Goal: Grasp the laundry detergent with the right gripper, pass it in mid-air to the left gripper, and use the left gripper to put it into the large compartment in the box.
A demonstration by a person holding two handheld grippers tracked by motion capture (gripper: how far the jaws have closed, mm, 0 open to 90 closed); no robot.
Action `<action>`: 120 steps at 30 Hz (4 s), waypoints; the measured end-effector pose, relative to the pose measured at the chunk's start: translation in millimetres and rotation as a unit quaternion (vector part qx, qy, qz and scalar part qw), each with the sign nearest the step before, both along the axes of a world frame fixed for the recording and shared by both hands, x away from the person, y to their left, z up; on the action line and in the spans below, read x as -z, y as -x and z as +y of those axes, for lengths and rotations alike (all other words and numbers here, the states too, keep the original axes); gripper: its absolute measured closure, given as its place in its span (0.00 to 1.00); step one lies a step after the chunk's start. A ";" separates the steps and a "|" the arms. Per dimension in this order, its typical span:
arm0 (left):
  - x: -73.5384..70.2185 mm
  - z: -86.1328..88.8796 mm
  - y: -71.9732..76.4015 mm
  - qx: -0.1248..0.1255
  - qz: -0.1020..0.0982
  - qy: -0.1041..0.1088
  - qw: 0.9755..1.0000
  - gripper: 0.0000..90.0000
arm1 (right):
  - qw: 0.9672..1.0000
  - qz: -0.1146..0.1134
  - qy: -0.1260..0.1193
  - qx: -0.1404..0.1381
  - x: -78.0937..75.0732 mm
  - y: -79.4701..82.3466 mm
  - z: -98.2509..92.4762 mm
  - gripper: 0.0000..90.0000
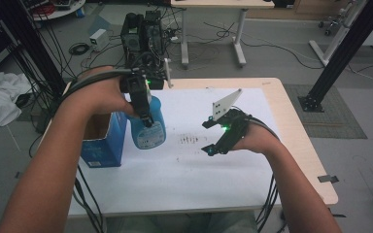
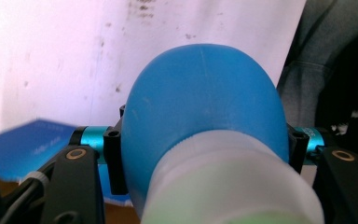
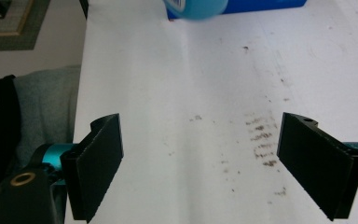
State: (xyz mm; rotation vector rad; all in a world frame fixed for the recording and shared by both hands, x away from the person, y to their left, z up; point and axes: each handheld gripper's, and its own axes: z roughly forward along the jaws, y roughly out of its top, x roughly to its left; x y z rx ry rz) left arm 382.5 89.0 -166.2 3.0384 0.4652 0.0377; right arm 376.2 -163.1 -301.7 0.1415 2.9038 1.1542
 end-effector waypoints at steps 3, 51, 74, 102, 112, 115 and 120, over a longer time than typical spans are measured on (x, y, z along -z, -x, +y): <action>-8.3 12.2 -3.0 -0.031 0.000 0.002 1.000 0.42 | 1.000 -0.002 0.020 0.002 -4.2 -1.3 -4.4 0.15; -18.7 155.6 -48.5 -0.330 0.027 -0.001 0.944 0.42 | 0.998 0.016 0.058 0.021 4.1 -11.0 -13.2 0.15; 80.7 160.9 -57.3 -0.292 0.076 -0.013 0.953 0.42 | 0.998 0.013 0.065 0.016 5.0 -6.9 -14.7 0.15; 120.9 162.1 -62.7 -0.236 0.079 -0.030 0.968 0.42 | 0.997 0.022 0.066 0.016 12.9 -10.4 -11.9 0.15; 122.4 163.7 -60.3 -0.245 0.083 -0.024 0.966 0.38 | 0.998 0.021 0.064 0.017 12.5 -9.8 -11.5 0.15; 120.1 164.0 -59.1 -0.247 0.080 -0.022 0.966 0.38 | 0.998 0.017 0.062 0.014 12.5 -9.9 -11.5 0.15; 111.7 164.3 -56.9 -0.246 0.069 -0.019 0.967 0.37 | 0.998 0.019 0.061 0.018 11.3 -7.7 -10.9 0.15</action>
